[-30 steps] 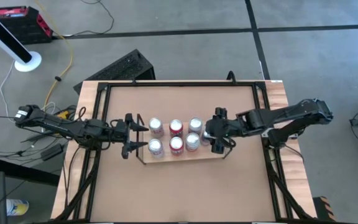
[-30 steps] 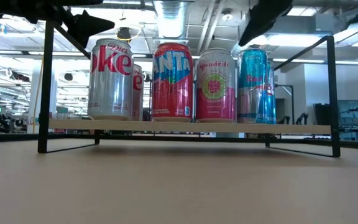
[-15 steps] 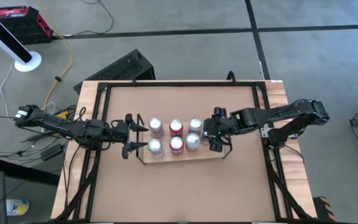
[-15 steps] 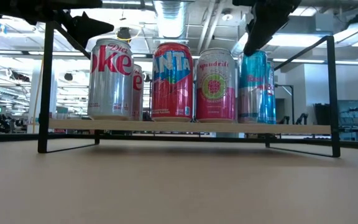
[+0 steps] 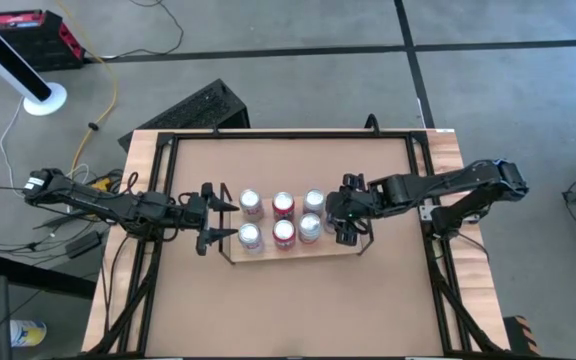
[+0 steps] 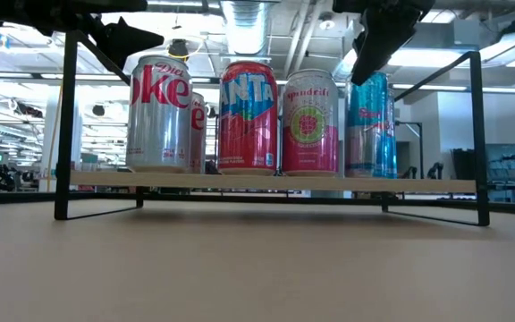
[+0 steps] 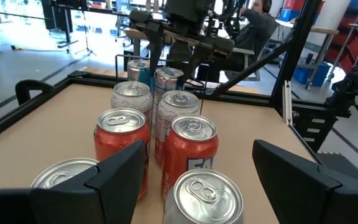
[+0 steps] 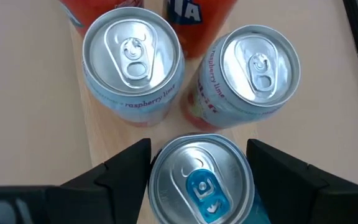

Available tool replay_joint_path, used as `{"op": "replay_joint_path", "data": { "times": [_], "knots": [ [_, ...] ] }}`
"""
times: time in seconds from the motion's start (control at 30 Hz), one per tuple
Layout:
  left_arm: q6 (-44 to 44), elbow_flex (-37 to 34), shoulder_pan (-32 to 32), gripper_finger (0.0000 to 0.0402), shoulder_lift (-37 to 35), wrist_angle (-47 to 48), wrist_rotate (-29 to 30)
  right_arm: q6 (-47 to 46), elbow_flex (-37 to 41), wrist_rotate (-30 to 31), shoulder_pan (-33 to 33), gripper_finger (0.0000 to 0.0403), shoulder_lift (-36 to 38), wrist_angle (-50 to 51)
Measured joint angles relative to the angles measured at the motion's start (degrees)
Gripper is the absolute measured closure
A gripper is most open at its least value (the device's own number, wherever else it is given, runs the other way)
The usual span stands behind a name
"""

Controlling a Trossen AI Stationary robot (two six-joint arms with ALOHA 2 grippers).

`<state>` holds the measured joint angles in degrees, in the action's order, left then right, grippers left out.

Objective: Place canned beverage on shelf
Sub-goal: Put the blue soda can on the shelf aligned with the other pink can

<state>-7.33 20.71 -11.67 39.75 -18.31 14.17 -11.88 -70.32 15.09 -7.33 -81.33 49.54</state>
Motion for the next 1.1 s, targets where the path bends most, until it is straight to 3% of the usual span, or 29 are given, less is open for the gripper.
{"op": "replay_joint_path", "data": {
  "times": [1.1],
  "knots": [
    [0.0, 0.0, 0.0, 0.0123, 0.0, -0.5, 0.0, -9.3, 0.1, -6.0, -3.0, 0.0118, 1.2, 8.6]
  ]
}}
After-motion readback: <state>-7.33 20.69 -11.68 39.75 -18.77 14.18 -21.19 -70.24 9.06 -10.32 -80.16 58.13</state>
